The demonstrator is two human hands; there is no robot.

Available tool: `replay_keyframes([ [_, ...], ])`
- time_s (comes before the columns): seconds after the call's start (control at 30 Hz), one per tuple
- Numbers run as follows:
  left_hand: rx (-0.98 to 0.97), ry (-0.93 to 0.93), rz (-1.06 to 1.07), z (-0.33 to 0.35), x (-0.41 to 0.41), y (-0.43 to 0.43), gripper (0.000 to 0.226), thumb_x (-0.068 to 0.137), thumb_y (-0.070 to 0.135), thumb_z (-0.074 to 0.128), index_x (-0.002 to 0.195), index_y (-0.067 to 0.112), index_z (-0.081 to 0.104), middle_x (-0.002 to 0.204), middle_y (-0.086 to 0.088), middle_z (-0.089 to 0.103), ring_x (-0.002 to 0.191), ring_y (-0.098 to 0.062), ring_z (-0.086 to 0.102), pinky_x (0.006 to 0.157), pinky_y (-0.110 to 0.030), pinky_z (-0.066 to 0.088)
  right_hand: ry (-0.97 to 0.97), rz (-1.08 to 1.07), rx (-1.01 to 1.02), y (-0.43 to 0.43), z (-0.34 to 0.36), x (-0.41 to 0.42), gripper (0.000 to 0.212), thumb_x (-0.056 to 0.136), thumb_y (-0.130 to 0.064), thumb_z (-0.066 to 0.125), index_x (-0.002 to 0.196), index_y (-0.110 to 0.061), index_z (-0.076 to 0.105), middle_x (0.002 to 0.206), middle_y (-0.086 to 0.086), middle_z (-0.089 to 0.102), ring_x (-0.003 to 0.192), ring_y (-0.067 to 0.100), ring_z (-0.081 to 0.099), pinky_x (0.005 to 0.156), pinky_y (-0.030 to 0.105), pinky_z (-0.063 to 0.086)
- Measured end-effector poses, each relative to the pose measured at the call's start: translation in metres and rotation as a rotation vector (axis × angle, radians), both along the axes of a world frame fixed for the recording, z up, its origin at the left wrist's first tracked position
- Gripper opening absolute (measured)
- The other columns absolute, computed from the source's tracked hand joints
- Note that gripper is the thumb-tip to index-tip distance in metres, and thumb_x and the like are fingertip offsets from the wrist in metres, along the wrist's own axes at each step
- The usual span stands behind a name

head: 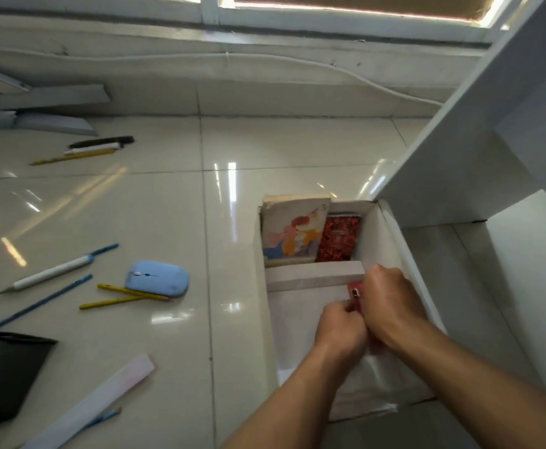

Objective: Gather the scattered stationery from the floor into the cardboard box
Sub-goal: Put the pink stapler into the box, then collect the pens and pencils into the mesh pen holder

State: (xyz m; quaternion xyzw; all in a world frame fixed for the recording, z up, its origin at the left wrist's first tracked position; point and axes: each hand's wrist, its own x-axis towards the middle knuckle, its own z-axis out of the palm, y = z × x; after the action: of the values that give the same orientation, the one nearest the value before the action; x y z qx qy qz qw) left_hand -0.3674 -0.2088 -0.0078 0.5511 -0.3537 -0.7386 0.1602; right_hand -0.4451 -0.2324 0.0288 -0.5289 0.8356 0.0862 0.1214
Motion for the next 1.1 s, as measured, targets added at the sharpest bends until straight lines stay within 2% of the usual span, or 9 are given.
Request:
replay_keyframes([
  [0.1, -0.253, -0.025, 0.132, 0.03, 0.03, -0.033, 0.03, 0.093, 0.021, 0.051, 0.1, 0.014, 0.079, 0.095, -0.006, 0.079, 0.096, -0.024, 0.073, 0.085, -0.04, 0.059, -0.116, 0.058, -0.222, -0.024, 0.023, 0.018, 0.017, 0.091, -0.015, 0.063, 0.079, -0.006, 0.071, 0.064, 0.006, 0.059, 0.059, 0.025, 0.063, 0.056, 0.028, 0.053],
  [0.17, -0.391, -0.032, 0.248, 0.049, 0.06, -0.061, 0.031, 0.088, 0.021, 0.054, 0.105, 0.017, 0.079, 0.097, -0.001, 0.079, 0.096, -0.021, 0.073, 0.085, -0.04, 0.06, -0.237, 0.138, -0.43, -0.041, 0.047, 0.046, 0.015, 0.094, -0.015, 0.066, 0.082, -0.01, 0.074, 0.067, 0.003, 0.063, 0.053, 0.008, 0.056, 0.051, 0.016, 0.043],
  [0.33, -0.534, -0.067, 0.553, 0.068, 0.168, -0.094, 0.024, 0.08, 0.02, 0.058, 0.091, 0.025, 0.079, 0.089, 0.001, 0.08, 0.087, -0.02, 0.077, 0.083, -0.047, 0.063, -0.459, 0.321, -0.676, -0.07, 0.075, 0.151, 0.011, 0.094, -0.018, 0.069, 0.097, -0.015, 0.078, 0.078, 0.001, 0.074, 0.059, 0.005, 0.062, 0.058, -0.001, 0.04],
  [0.4, -0.545, -0.123, 0.564, 0.064, 0.217, -0.089, 0.026, 0.081, 0.017, 0.059, 0.095, 0.025, 0.079, 0.088, 0.001, 0.08, 0.086, -0.019, 0.077, 0.084, -0.046, 0.062, -0.539, 0.364, -0.632, -0.074, 0.063, 0.194, 0.007, 0.093, -0.018, 0.069, 0.094, -0.017, 0.077, 0.075, -0.002, 0.072, 0.056, -0.002, 0.061, 0.058, 0.001, 0.048],
  [0.53, -0.506, -0.452, 0.454, 0.046, 0.314, -0.054, 0.026, 0.09, 0.013, 0.065, 0.111, 0.021, 0.078, 0.1, 0.005, 0.078, 0.094, -0.011, 0.073, 0.095, -0.037, 0.057, -0.6, 0.408, -0.405, -0.062, 0.014, 0.267, 0.008, 0.09, -0.022, 0.069, 0.085, -0.017, 0.074, 0.075, 0.005, 0.072, 0.063, 0.017, 0.068, 0.069, 0.031, 0.059],
  [0.63, -0.491, -0.747, 0.407, 0.035, 0.371, -0.017, 0.037, 0.088, 0.014, 0.069, 0.124, 0.023, 0.07, 0.118, 0.008, 0.07, 0.108, -0.01, 0.065, 0.1, -0.028, 0.05, -0.69, 0.41, -0.218, -0.036, -0.022, 0.313, 0.009, 0.089, -0.023, 0.071, 0.084, -0.016, 0.074, 0.077, 0.005, 0.072, 0.069, 0.024, 0.07, 0.07, 0.036, 0.059],
  [0.77, -0.482, -1.031, 0.297, 0.02, 0.423, 0.024, 0.08, 0.078, 0.037, 0.082, 0.148, 0.025, 0.045, 0.146, 0.001, 0.044, 0.137, -0.02, 0.037, 0.111, -0.037, 0.04, -0.854, 0.325, 0.041, -0.005, -0.065, 0.363, 0.026, 0.091, -0.039, 0.071, 0.109, -0.02, 0.072, 0.092, 0.004, 0.073, 0.076, 0.021, 0.071, 0.074, 0.031, 0.058],
  [0.93, -0.23, -0.993, 0.204, -0.004, 0.446, 0.044, 0.124, 0.063, 0.054, 0.088, 0.159, 0.015, 0.019, 0.154, -0.008, 0.037, 0.142, -0.028, 0.034, 0.113, -0.042, 0.039, -1.076, 0.041, 0.148, 0.009, -0.094, 0.395, 0.051, 0.087, -0.052, 0.069, 0.125, -0.019, 0.071, 0.115, 0.006, 0.072, 0.104, 0.027, 0.07, 0.088, 0.048, 0.061],
  [1.1, -0.219, -0.934, 0.3, -0.025, 0.438, 0.045, 0.105, 0.047, 0.066, 0.078, 0.138, 0.021, 0.05, 0.12, -0.001, 0.063, 0.106, -0.024, 0.063, 0.084, -0.046, 0.06, -1.18, -0.063, 0.168, 0.017, -0.103, 0.403, 0.063, 0.073, -0.063, 0.064, 0.114, -0.017, 0.076, 0.095, -0.001, 0.078, 0.091, 0.022, 0.074, 0.083, 0.046, 0.063],
])
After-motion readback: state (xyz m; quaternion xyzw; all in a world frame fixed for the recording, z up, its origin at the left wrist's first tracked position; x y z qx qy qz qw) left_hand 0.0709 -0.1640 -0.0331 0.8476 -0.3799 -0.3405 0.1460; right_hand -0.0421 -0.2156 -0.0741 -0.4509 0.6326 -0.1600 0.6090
